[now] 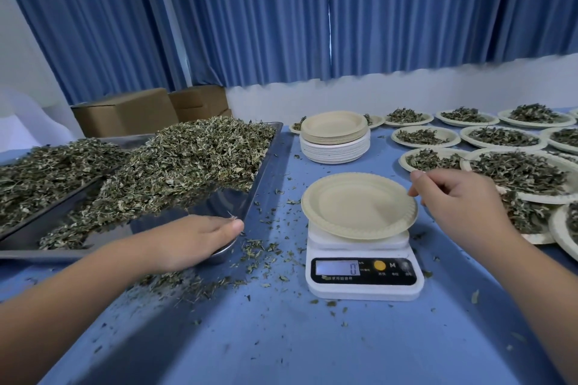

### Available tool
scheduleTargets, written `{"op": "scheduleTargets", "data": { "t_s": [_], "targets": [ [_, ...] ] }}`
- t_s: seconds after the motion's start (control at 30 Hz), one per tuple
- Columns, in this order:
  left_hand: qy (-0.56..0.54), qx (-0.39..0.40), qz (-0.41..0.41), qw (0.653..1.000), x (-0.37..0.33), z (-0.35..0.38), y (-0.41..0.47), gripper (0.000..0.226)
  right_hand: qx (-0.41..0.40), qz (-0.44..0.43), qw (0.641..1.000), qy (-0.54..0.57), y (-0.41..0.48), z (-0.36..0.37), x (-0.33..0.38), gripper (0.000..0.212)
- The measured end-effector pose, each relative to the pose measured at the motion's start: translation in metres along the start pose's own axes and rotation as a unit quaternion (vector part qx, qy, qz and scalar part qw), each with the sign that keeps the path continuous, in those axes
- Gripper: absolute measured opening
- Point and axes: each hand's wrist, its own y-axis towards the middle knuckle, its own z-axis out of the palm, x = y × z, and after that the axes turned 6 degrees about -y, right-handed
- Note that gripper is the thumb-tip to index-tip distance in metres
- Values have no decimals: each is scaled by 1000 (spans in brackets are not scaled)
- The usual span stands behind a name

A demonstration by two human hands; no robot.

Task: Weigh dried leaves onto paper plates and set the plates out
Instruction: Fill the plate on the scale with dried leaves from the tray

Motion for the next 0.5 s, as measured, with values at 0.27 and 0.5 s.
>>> {"op": "scheduleTargets", "data": {
  "t_s": [0.27,0.5],
  "targets": [
    [64,-115,83,988,2,17,-22,54,-10,9,1000,9,0,1,-1,39],
    [-1,-144,86,986,7,17,-19,46,-7,12,1000,9,0,1,-2,40]
  ]
}}
